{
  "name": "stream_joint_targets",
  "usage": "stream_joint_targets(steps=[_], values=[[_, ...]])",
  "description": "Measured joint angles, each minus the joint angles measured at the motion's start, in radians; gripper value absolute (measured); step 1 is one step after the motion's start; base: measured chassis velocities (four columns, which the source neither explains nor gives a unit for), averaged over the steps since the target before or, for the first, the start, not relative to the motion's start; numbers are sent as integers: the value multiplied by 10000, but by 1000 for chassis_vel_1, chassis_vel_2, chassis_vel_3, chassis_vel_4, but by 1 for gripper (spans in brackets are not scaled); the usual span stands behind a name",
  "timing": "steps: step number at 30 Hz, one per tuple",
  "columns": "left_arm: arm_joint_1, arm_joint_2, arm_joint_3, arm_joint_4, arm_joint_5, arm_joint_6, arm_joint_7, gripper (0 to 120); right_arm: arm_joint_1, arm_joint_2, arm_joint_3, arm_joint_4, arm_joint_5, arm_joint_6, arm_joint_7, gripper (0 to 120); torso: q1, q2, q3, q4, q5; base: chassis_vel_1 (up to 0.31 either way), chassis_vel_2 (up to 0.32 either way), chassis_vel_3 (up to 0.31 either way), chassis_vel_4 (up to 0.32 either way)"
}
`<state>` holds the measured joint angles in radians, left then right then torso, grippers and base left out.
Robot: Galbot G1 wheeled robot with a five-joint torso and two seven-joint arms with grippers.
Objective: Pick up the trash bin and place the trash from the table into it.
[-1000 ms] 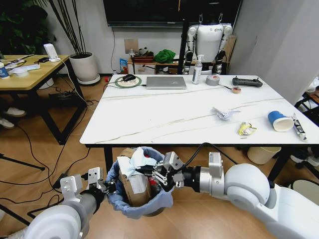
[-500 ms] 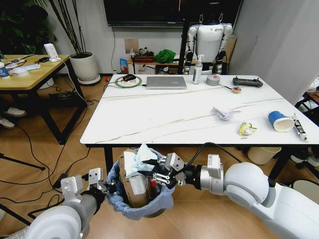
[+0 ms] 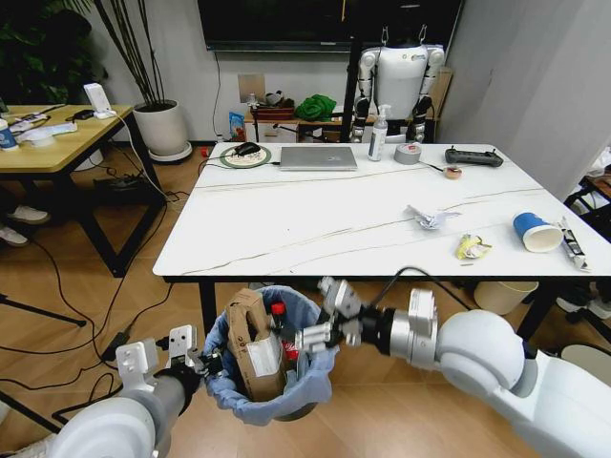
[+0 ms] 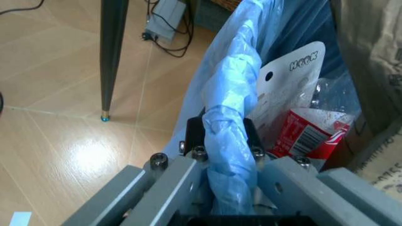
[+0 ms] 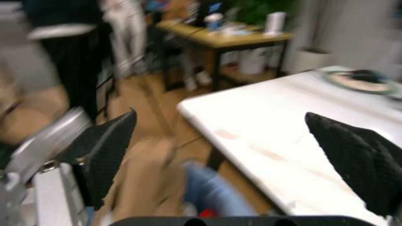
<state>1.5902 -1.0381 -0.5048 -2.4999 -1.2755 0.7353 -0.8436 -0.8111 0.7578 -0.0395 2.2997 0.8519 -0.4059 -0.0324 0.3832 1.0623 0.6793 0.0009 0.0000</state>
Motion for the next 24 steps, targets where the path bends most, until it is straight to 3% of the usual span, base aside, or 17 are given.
stream_joint_targets(steps=[1, 3, 6, 10, 15, 16, 19, 22, 24], values=[[0, 0, 0, 0, 0, 0, 0, 0, 0, 0, 0, 0, 0, 0, 0, 98, 0, 0, 0, 0, 0, 0, 0, 0, 0], [5, -24, 6, 0, 51, 0, 3, 0, -33, 309, 456, -14, 632, -45, 1796, 100, 1, 0, 0, 0, 0, 0, 0, 0, 0], [12, -83, 43, 0, 108, 0, 21, 0, -651, 721, 1483, -62, 799, -212, 3190, 100, 1, 0, 0, -2, 0, 0, 0, 0, 0], [5, -135, 92, 0, 217, 0, 93, 0, -1595, 1268, 2822, 10, 524, -566, 3942, 100, 0, 0, 0, -4, 1, 0, 0, 0, 0], [-10, -194, 125, 0, 353, 0, 194, 0, -3635, 2412, 4648, 283, -1390, -679, 3748, 100, -1, 0, 0, -5, 0, 0, 0, 0, 0], [-10, -194, 125, 0, 353, 0, 194, 0, -3635, 2412, 4648, 283, -1390, -679, 3748, 100, -1, 0, 0, -5, 0, 0, 0, 0, 0], [-70, -159, 121, 0, 374, 0, 199, 0, -4732, 3624, 5120, 431, -2667, -684, 3346, 100, -3, 1, -1, -6, -2, -13, -17, 3, 1], [-70, -153, 140, 0, 423, 0, 201, 0, -5106, 4315, 5221, 446, -3034, -714, 3235, 100, -3, 1, -1, -3, -1, -47, -49, 55, 42], [-64, -157, 155, 0, 424, 0, 203, 0, -5143, 4397, 5279, 449, -3070, -740, 3201, 100, -3, 1, -1, -1, -3, -69, -67, 99, 77]])
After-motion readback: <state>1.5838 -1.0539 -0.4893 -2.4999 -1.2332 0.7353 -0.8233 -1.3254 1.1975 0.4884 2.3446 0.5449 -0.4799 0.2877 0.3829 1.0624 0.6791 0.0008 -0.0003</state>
